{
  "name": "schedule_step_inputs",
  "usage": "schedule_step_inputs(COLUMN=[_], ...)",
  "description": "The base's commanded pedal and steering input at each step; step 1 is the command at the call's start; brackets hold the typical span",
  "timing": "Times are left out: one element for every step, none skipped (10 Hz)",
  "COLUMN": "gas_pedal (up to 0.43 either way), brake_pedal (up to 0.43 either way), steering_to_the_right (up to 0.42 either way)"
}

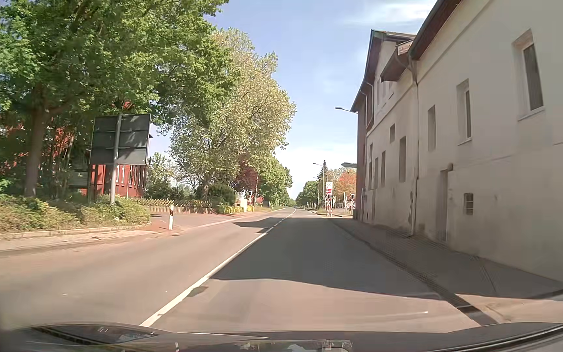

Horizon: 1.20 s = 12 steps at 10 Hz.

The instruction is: Follow the waypoints while adhering to traffic rules and regulations

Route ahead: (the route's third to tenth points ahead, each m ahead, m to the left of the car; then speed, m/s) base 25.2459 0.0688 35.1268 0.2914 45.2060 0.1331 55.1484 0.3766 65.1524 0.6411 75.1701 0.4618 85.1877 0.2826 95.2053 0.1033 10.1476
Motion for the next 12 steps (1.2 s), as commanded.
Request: schedule_step_inputs(gas_pedal=[0.067, 0.067, 0.079, 0.087, 0.087, 0.087, 0.087, 0.087, 0.087, 0.087, 0.087, 0.098], brake_pedal=[0.0, 0.0, 0.0, 0.0, 0.0, 0.0, 0.0, 0.0, 0.0, 0.0, 0.0, 0.0], steering_to_the_right=[0.002, 0.002, 0.002, 0.002, 0.002, 0.002, 0.002, 0.002, 0.002, 0.002, 0.002, 0.002])
